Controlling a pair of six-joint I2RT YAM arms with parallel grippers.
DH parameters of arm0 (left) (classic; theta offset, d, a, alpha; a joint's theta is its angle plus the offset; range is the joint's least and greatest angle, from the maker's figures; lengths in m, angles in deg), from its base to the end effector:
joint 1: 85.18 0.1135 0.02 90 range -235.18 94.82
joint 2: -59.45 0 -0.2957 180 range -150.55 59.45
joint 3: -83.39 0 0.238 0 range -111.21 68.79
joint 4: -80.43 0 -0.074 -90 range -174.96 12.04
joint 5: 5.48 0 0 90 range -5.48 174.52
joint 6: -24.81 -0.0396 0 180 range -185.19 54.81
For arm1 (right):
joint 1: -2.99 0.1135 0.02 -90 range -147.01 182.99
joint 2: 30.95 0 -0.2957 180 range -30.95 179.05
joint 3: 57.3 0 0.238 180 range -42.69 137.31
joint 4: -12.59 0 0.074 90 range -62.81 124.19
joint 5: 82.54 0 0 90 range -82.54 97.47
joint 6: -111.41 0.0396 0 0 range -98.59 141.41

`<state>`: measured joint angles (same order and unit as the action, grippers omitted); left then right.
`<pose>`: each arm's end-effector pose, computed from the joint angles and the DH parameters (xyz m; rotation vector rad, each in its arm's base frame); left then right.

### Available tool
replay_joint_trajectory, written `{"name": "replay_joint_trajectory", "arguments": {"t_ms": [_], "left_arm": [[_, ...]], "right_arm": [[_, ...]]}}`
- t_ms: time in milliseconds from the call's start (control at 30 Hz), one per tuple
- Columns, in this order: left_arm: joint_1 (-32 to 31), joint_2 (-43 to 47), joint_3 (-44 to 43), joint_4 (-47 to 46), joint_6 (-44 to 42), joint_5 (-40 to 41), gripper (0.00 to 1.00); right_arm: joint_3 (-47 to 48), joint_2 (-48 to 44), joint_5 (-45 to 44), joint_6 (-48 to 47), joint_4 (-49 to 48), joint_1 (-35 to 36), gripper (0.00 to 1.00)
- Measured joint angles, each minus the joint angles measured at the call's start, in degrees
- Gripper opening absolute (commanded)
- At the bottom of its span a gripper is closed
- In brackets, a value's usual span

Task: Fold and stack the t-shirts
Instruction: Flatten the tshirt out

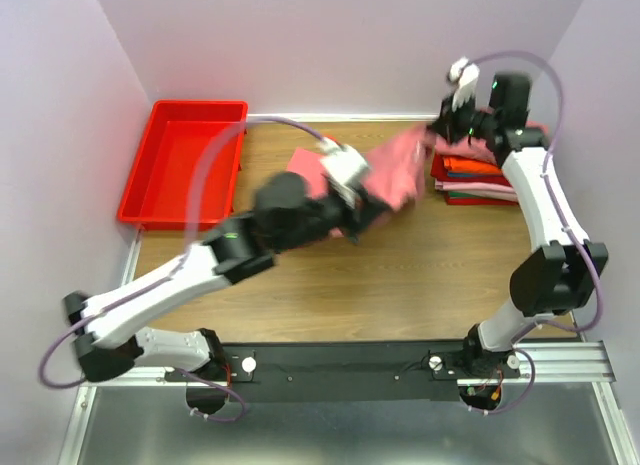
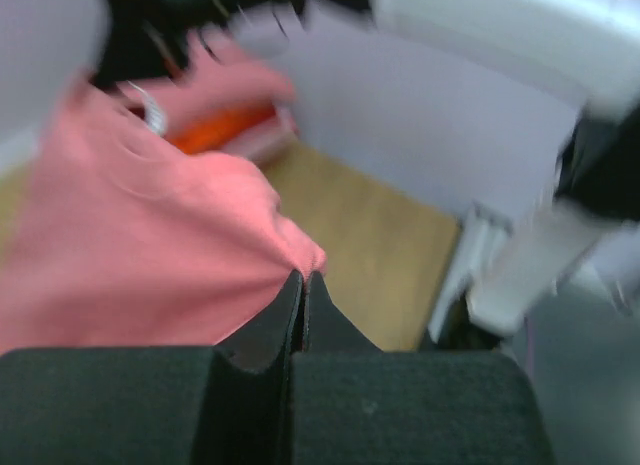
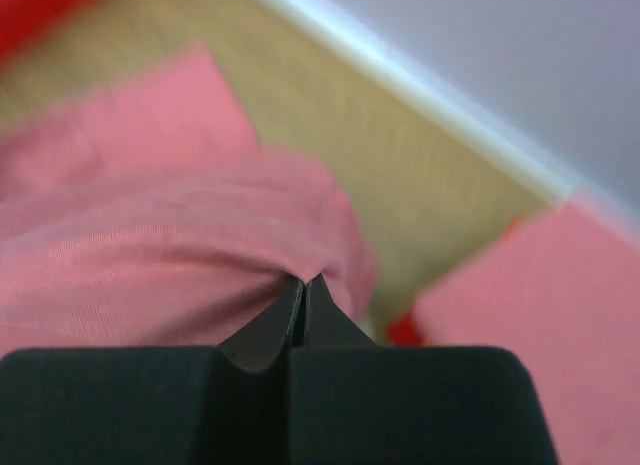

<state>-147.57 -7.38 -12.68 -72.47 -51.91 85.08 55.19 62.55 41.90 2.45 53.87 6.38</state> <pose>0.1045 -0.1991 0.5058 0.6690 1.4841 -1.0302 0.3598 0.0437 0.4456 -0.7436 1.7585 0.4042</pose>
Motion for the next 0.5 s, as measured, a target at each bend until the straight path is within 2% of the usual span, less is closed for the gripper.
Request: {"name": "replay_joint_trajectory", "arguments": {"t_ms": [33, 67, 100, 133, 167, 267, 333, 433, 500], "left_arm": [[-0.2, -2.2, 4.1, -1.9, 1.7, -3.5, 0.00], [-0.6, -4.2, 7.5, -3.4, 3.1, -6.0, 0.00], [-1.2, -6.9, 10.7, -4.1, 4.6, -8.6, 0.13], [-2.0, -9.7, 13.2, -5.2, 6.3, -11.3, 0.25], [-2.4, -11.4, 14.3, -5.9, 7.0, -13.1, 0.34], [-5.6, -18.3, 17.8, -9.6, 10.4, -18.5, 0.60], [-7.0, -18.9, 19.1, -10.1, 11.3, -19.5, 0.69], [-7.5, -16.0, 19.5, -9.8, 11.2, -17.9, 0.75], [-7.2, -10.8, 19.7, -9.2, 10.2, -14.2, 0.79]], "right_arm": [[-5.4, 0.1, -1.2, -1.6, 0.6, -1.0, 0.24], [-8.8, 0.3, -2.2, -3.0, 1.6, -1.8, 0.36], [-13.9, 0.6, -4.3, -4.6, 2.9, -2.4, 0.66], [-14.8, 0.8, -4.7, -5.0, 3.4, -2.9, 0.66], [-17.2, 0.9, -5.7, -5.9, 4.2, -3.2, 0.85], [-19.2, 0.5, -7.0, -7.8, 5.6, -3.8, 0.90], [-19.3, -1.2, -7.2, -8.6, 5.9, -4.0, 0.90], [-19.3, -5.6, -7.1, -9.0, 6.0, -4.3, 0.90], [-19.3, -9.2, -5.8, -9.2, 6.6, -4.3, 0.90]]}}
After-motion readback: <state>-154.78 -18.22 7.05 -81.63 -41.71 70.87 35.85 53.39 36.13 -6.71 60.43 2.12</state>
